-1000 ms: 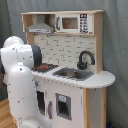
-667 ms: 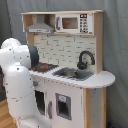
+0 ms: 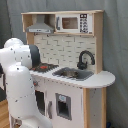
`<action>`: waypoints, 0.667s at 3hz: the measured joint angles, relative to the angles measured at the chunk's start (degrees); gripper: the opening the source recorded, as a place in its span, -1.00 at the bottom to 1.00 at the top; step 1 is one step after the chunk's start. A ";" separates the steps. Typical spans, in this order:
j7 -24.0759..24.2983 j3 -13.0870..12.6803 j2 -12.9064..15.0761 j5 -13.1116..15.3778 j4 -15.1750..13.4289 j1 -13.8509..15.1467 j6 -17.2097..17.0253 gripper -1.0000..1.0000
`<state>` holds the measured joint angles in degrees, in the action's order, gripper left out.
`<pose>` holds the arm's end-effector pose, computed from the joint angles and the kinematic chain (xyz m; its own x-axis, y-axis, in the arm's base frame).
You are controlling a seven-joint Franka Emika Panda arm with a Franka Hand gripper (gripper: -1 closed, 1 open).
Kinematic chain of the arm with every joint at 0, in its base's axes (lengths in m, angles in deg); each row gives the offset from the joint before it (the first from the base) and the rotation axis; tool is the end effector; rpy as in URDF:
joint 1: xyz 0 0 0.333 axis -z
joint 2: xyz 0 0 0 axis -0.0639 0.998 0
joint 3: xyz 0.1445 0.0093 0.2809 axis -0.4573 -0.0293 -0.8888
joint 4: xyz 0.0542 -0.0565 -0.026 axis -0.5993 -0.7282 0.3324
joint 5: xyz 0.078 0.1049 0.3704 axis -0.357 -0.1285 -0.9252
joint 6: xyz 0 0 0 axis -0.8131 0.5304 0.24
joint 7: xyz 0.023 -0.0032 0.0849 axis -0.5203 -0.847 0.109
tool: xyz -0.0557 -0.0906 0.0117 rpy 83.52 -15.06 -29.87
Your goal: Play with the kitchen
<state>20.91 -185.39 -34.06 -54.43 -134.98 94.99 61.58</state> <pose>0.3720 0.4119 0.3537 -0.2450 0.9498 -0.1943 0.8909 0.2996 0.3414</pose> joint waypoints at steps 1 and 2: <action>4.49 -0.28 0.08 -0.01 -0.79 0.28 1.25 1.00; 5.24 -0.40 0.08 -0.01 -0.98 0.28 1.25 -1.00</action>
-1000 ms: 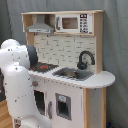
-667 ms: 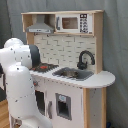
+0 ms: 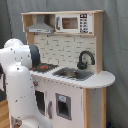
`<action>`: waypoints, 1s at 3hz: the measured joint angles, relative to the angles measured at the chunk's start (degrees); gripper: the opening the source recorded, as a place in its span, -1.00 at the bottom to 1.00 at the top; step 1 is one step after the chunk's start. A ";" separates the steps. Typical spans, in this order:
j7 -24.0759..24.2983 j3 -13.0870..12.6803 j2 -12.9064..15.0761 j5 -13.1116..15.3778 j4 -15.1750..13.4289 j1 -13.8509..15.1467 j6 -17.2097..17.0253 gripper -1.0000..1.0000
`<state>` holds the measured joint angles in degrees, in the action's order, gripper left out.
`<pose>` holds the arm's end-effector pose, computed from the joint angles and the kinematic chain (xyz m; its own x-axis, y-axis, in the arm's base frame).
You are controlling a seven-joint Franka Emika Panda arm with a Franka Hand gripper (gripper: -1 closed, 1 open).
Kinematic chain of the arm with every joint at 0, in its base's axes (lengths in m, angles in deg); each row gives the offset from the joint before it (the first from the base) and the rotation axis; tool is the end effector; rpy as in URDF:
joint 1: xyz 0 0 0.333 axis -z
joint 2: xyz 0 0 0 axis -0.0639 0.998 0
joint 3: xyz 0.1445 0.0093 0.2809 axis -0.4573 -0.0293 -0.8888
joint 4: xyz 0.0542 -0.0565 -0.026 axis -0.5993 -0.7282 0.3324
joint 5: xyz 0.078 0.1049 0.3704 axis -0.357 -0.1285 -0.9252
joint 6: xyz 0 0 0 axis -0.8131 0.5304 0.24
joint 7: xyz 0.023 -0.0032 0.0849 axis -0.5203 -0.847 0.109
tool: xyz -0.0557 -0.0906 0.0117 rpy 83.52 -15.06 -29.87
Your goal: Play with the kitchen
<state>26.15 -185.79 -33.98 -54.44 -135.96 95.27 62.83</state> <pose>0.3685 0.4109 0.3484 -0.1720 0.9729 -0.1546 0.9091 0.2172 0.3555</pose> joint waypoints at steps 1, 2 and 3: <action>0.80 -0.12 0.00 0.00 -0.23 -0.01 0.00 -1.00; 6.23 -1.01 -0.04 0.00 -2.34 -0.08 0.59 -1.00; 11.58 -2.09 -0.30 0.00 -4.20 -0.08 1.76 -1.00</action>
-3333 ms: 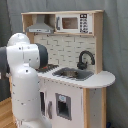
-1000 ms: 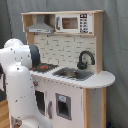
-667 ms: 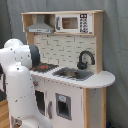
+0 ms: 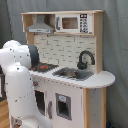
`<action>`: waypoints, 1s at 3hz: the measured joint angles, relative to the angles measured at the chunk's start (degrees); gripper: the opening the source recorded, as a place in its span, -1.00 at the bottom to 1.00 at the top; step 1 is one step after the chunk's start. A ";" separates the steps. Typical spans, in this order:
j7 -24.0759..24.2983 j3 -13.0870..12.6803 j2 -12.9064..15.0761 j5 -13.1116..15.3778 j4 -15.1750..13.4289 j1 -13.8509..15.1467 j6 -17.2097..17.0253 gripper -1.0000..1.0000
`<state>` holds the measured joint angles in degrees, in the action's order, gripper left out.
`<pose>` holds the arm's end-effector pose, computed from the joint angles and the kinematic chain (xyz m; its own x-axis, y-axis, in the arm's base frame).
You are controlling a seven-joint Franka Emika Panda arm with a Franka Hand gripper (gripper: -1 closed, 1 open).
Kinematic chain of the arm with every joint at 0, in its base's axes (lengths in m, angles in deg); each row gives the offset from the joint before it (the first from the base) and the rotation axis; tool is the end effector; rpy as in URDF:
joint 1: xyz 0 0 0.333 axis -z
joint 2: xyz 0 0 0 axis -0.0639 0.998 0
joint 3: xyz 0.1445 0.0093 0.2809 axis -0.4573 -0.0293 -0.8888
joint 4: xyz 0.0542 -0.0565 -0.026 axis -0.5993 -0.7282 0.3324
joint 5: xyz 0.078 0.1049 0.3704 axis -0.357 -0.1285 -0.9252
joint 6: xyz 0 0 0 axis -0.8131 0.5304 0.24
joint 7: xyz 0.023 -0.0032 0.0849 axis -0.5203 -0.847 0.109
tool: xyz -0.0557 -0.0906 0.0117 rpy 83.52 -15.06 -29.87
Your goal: Play with the kitchen
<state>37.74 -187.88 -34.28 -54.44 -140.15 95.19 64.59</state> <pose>0.3403 0.4090 0.3160 -0.0330 0.9930 -0.1132 0.9381 0.0698 0.3391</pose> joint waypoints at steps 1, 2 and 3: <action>5.73 -1.41 -0.34 -0.09 -0.27 0.00 0.12 -1.00; 10.36 -3.80 -2.23 -2.06 -0.28 0.01 1.08 -1.00; 12.23 -7.03 -3.80 -6.14 -0.09 0.01 2.27 -1.00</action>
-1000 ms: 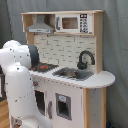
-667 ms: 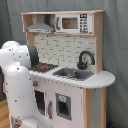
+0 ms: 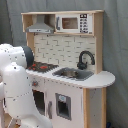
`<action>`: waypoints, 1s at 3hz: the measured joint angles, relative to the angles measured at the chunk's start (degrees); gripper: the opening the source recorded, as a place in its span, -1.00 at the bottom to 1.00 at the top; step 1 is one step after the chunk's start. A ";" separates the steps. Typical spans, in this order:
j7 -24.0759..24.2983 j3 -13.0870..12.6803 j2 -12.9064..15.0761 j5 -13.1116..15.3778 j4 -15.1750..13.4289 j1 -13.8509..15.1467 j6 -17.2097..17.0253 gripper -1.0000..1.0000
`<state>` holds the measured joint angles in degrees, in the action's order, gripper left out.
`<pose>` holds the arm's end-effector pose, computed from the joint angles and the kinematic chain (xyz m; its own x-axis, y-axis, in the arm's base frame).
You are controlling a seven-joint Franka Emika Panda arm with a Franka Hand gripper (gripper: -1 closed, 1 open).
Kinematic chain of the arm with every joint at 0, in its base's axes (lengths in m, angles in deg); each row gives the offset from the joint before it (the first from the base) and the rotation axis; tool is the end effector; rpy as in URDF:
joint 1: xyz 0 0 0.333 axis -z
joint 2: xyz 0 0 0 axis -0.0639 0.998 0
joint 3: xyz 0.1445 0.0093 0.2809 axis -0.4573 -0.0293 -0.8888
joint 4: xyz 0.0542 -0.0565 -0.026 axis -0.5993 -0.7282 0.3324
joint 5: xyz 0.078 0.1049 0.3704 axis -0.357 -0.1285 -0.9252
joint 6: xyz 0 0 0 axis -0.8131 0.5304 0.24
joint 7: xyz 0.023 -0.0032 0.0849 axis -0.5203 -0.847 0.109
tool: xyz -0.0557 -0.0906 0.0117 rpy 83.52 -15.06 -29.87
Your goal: Play with the kitchen
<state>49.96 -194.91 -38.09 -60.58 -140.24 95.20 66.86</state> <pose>0.2885 0.4484 0.2842 0.1116 0.9932 -0.0320 0.9503 -0.0973 0.2956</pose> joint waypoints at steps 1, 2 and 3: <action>1.41 -1.43 3.98 0.54 2.07 -1.11 -4.21 -1.00; 1.74 -1.44 7.42 1.38 2.77 -1.40 -9.88 -1.00; 2.97 -1.46 9.74 3.05 3.02 -1.56 -14.07 -1.00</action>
<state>52.94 -196.37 -28.35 -57.54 -137.22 93.64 52.79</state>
